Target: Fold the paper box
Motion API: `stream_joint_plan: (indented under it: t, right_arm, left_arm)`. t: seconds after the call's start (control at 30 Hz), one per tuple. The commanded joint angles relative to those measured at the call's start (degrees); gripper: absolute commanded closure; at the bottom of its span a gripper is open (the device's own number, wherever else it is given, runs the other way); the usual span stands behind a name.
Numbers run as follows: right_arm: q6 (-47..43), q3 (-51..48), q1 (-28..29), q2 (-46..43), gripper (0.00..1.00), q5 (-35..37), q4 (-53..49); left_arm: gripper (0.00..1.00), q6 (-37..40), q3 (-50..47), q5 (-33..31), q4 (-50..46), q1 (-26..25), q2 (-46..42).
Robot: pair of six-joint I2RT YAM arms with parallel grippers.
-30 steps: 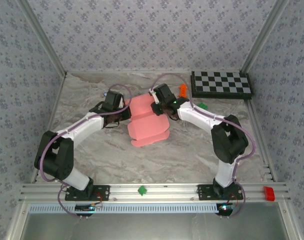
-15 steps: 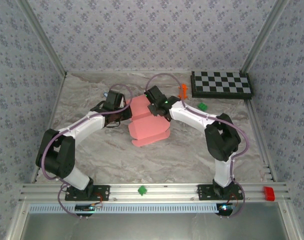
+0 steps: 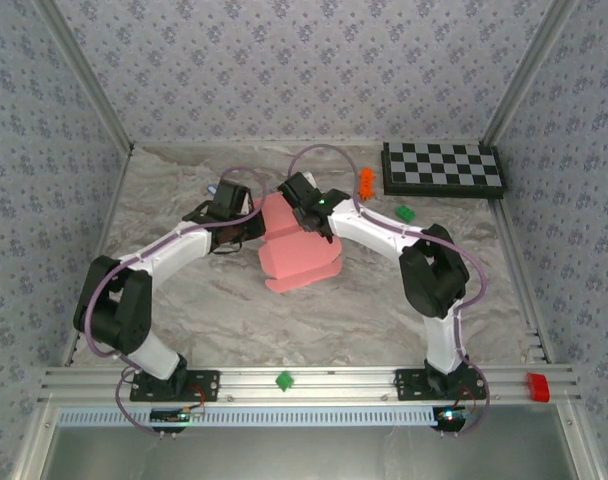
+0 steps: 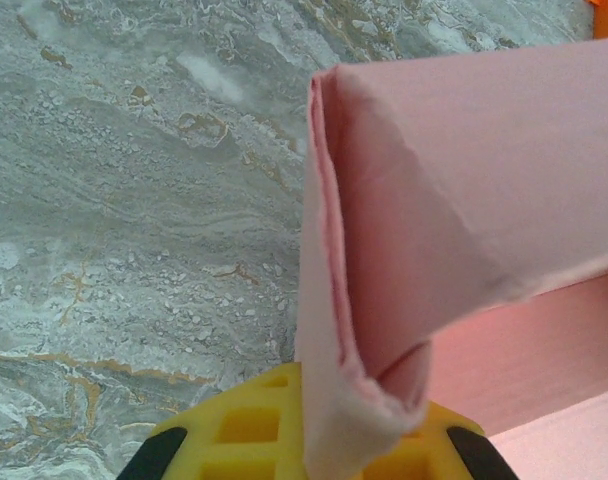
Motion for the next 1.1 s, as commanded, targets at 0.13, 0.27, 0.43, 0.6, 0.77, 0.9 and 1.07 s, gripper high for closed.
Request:
stream_joint_plan:
  t: [0.13,0.27,0.43,0.6,0.77,0.9,1.07]
  right_arm:
    - [3.61,2.72,-0.15,2.39,0.77,5.98,-6.33]
    - [3.96,3.33,-0.08,3.09,0.81,6.36,-7.12]
    - [4.81,3.69,-0.11,3.73,0.85,6.79,-8.04]
    - [6.28,4.32,-0.26,4.55,0.88,7.34,-9.44]
    - [6.99,4.92,-0.29,5.24,0.88,7.83,-10.03]
    - [6.98,4.94,-0.25,5.31,0.88,7.58,-9.8]
    - [5.06,4.35,-0.14,4.65,0.88,4.99,-8.2]
  left_arm:
    - [1.0,-0.8,1.67,-0.65,-1.43,0.21,0.43]
    - [1.0,-0.85,1.67,-0.64,-1.5,0.21,0.58]
    - [1.0,-0.97,1.67,-0.73,-1.51,0.21,0.68]
    - [1.0,-1.07,1.63,-0.74,-1.51,0.21,0.69]
    - [1.0,-1.16,1.66,-0.66,-1.49,0.23,0.75]
    - [1.0,-1.27,1.56,-0.63,-1.41,0.22,0.77]
    - [1.0,-1.5,1.59,-0.79,-1.56,0.23,0.99]
